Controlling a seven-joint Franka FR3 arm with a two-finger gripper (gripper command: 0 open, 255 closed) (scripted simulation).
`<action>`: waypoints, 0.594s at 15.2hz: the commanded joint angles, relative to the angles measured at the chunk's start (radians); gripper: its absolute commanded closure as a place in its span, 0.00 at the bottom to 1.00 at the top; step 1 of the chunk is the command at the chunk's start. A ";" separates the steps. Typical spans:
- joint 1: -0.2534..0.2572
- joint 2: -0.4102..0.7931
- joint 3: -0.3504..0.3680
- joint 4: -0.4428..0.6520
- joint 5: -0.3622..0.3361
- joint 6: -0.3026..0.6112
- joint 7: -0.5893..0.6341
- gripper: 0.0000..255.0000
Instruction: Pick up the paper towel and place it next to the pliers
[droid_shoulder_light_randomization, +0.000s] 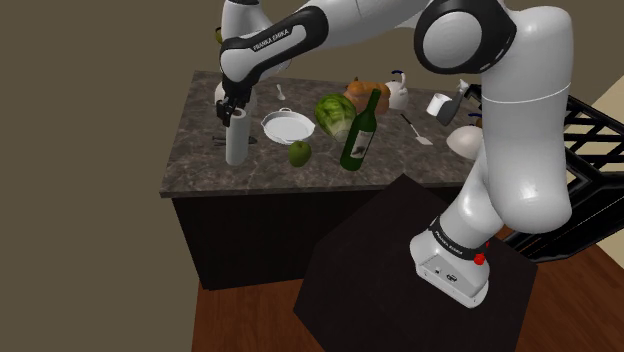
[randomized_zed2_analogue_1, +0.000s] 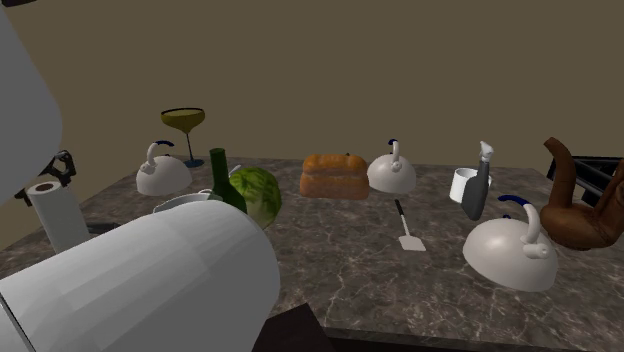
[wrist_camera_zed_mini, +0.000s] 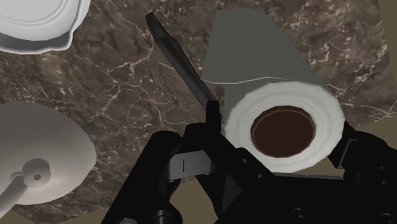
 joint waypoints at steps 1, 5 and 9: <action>0.000 0.001 -0.001 -0.001 -0.001 0.000 0.000 1.00; 0.000 0.001 -0.001 -0.001 -0.001 0.000 0.001 1.00; 0.001 -0.013 -0.003 0.005 -0.004 -0.020 0.001 1.00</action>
